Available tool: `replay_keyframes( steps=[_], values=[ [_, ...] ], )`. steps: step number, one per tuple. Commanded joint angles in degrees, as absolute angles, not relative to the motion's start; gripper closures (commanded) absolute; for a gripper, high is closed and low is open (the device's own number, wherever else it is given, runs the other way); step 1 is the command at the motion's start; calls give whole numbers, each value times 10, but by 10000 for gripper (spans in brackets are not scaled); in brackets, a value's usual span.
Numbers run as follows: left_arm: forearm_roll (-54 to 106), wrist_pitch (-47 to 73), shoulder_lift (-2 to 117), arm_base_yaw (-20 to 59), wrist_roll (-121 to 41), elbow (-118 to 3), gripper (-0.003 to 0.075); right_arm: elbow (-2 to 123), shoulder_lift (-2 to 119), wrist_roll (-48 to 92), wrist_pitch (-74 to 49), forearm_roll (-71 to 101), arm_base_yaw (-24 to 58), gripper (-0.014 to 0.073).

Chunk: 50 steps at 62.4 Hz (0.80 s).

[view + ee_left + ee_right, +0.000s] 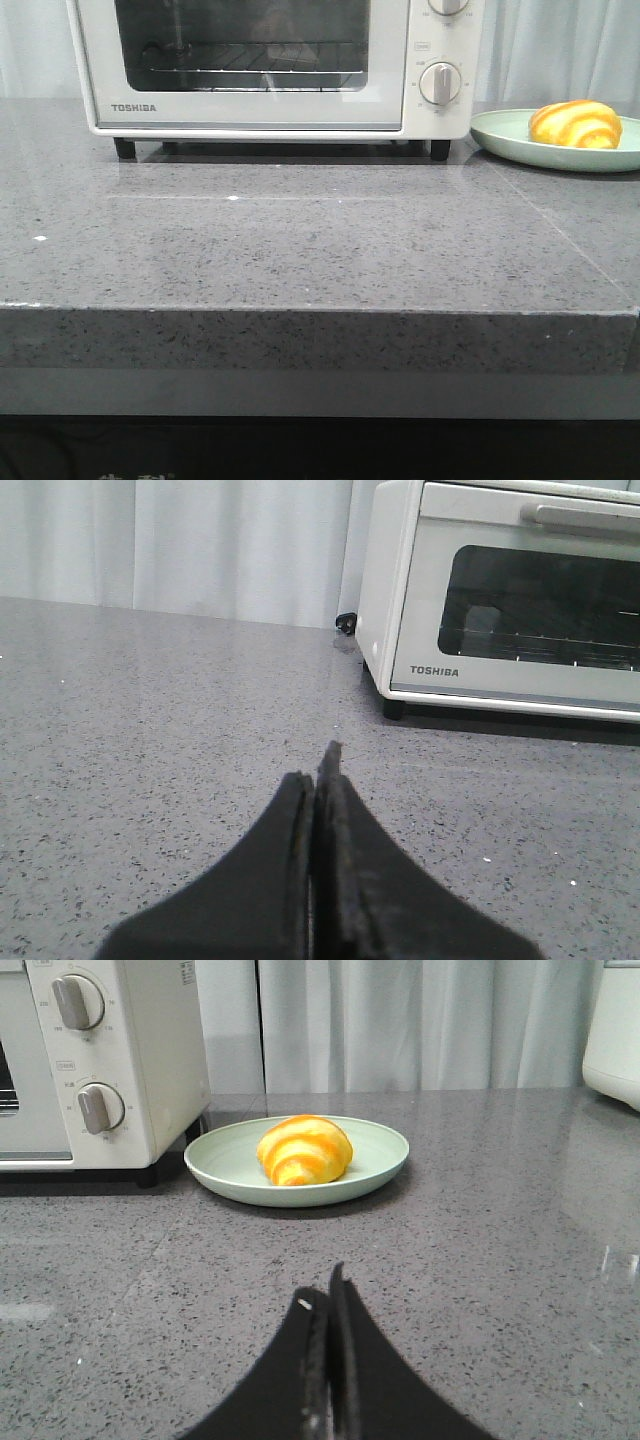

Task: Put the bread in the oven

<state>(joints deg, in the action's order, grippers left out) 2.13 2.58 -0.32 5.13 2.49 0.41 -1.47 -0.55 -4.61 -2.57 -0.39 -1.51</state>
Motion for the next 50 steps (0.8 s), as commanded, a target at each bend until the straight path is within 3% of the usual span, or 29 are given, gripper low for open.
replay_keyframes(
  steps=[1, 50],
  values=[
    [26, -21, -15, 50, 28, 18, 738, -17, -17, -41, 24, -11, -18, 659],
    [26, -37, -15, 50, 28, 18, 738, -17, -17, -41, 25, -11, -18, 659]
  ],
)
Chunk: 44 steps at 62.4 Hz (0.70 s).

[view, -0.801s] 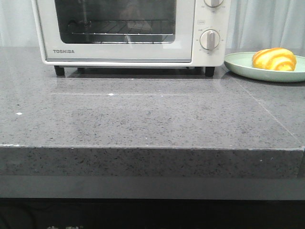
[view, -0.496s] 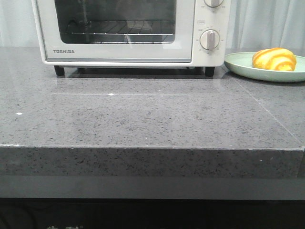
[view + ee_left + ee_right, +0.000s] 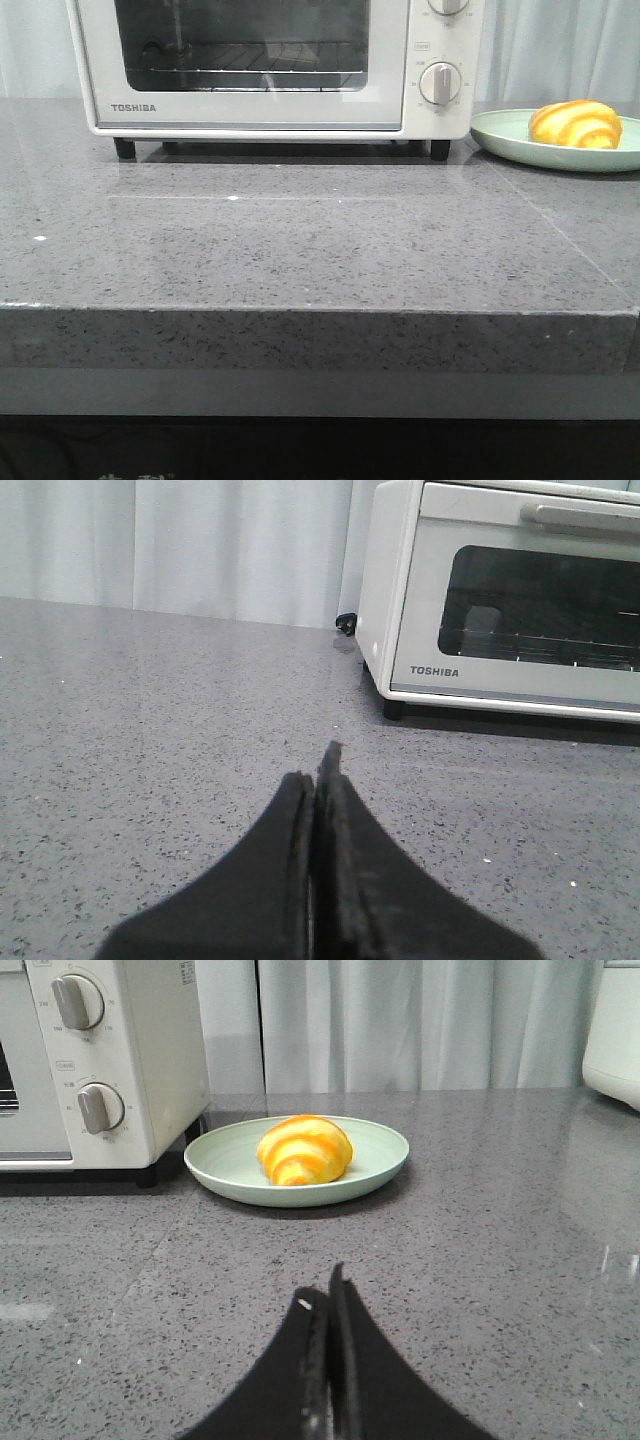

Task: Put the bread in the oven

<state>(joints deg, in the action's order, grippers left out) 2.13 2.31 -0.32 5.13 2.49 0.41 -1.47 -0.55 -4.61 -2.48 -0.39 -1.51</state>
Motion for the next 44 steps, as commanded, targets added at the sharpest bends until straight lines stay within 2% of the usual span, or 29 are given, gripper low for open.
replay_keyframes(
  steps=[1, 18, 29, 44],
  values=[
    [26, -40, -15, 50, 28, 18, 738, -17, -17, -41, 26, -11, -18, 659],
    [28, -23, -14, 50, 28, -56, 738, 52, -17, -41, 0, 3, -18, 659],
    [28, 74, 14, 50, 28, -173, 738, 166, -5, -41, -81, -6, -18, 659],
    [28, 201, 115, 50, 28, -336, 738, 310, 86, -41, -187, -49, -18, 659]
  ],
)
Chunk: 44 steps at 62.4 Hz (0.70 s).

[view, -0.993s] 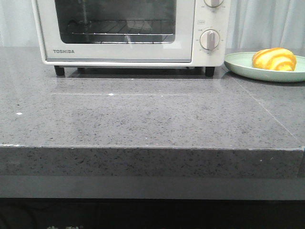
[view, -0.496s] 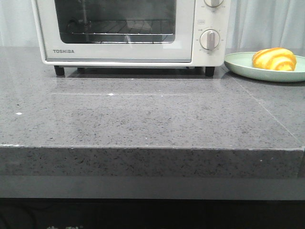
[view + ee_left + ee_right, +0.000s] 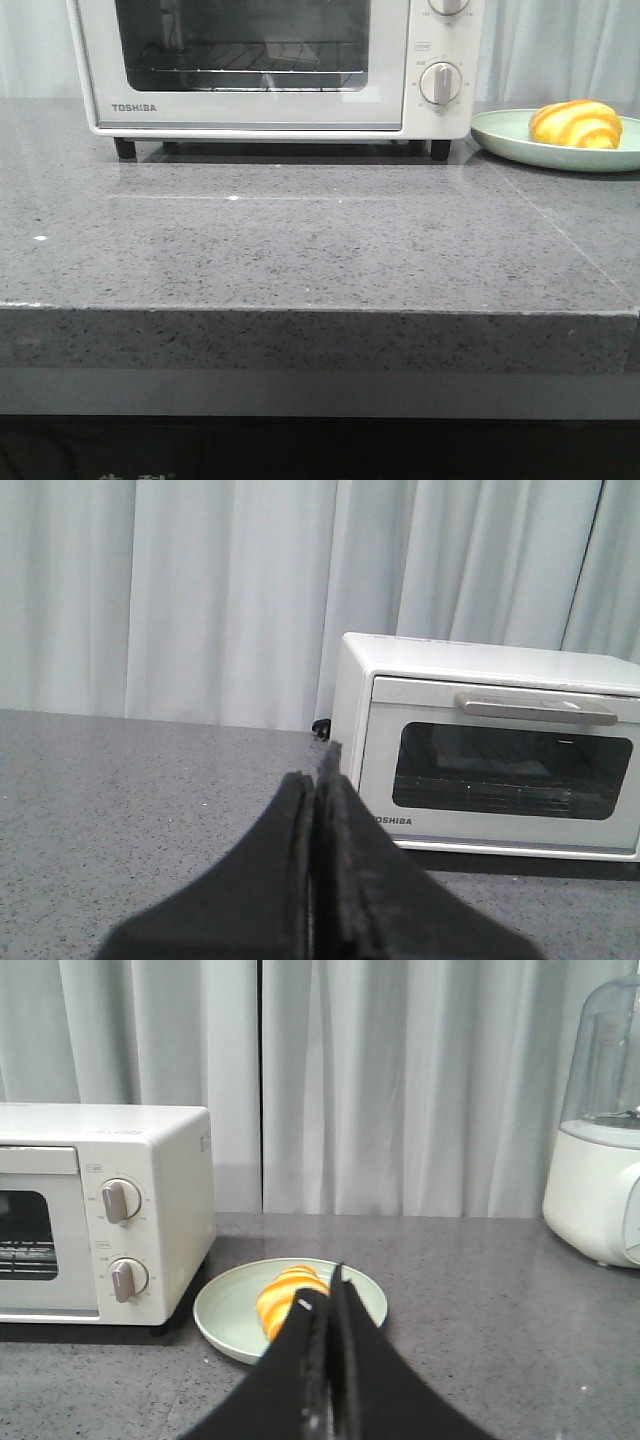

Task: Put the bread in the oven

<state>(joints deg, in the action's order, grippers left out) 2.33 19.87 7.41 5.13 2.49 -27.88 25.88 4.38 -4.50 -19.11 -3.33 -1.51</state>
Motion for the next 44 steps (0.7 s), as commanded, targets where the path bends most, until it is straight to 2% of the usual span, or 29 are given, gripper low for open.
replay_keyframes(
  steps=[1, 13, 44],
  values=[
    [28, 208, 121, 50, 27, -344, 738, 317, 93, -41, -193, -49, -18, 659],
    [28, 286, 210, 50, 27, -418, 738, 391, 186, -41, -270, -49, -18, 659],
    [30, 289, 324, 50, 27, -410, 738, 385, 308, -41, -317, -48, -18, 659]
  ],
)
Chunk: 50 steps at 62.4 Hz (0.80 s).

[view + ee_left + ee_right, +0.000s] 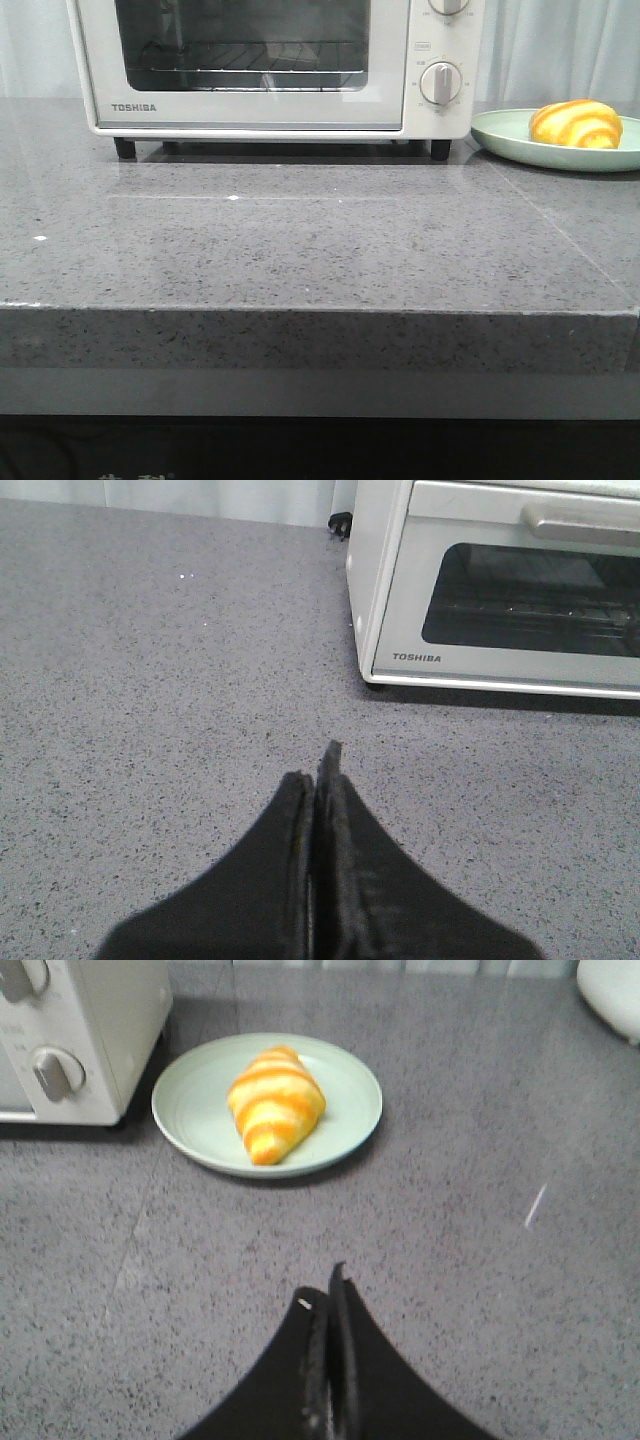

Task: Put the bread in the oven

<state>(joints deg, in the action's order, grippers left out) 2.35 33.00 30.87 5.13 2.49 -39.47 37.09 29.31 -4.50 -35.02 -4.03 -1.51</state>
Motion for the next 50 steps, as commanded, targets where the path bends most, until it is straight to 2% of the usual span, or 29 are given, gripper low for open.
replay_keyframes(
  steps=[1, 5, 8, 11, 20, 22, 25, 28, 50],
  values=[
    [30, 289, 325, 50, 27, -410, 738, 385, 310, -41, -317, -48, -18, 659],
    [30, 289, 332, 50, 27, -410, 738, 385, 318, -41, -319, -48, -18, 654],
    [30, 288, 338, 50, 27, -410, 738, 385, 320, -41, -319, -48, -18, 615],
    [30, 285, 343, 50, 27, -410, 738, 385, 320, -41, -319, -48, -18, 534],
    [31, 257, 365, 53, 27, -411, 738, 385, 320, -41, -318, -48, -18, 156],
    [33, 247, 374, 60, 25, -413, 738, 385, 320, -41, -319, -48, -18, 88],
    [40, 234, 389, 73, 21, -418, 738, 385, 320, -41, -319, -48, -18, 32],
    [41, 219, 408, 92, 20, -427, 738, 385, 320, -41, -319, -48, -18, 6],
    [30, 63, 596, 248, 20, -529, 738, 385, 320, -41, -319, -43, -18, 21]
  ],
)
